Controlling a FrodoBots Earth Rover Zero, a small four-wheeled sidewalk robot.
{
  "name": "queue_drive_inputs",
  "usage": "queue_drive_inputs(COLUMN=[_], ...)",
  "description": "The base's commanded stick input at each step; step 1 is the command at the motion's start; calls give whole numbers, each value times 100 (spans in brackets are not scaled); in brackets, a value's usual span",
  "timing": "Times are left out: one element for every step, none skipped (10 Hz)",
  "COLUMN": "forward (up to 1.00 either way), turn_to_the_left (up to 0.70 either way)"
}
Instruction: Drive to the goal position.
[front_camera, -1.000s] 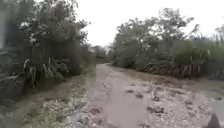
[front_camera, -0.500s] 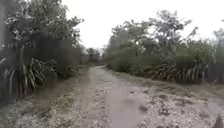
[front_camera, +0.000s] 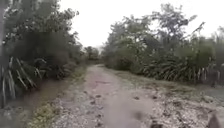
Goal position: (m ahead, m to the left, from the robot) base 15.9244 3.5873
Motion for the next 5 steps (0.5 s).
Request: queue_drive_inputs(forward=[70,70,70,70,70], turn_to_the_left=[0,35,35,35,35])
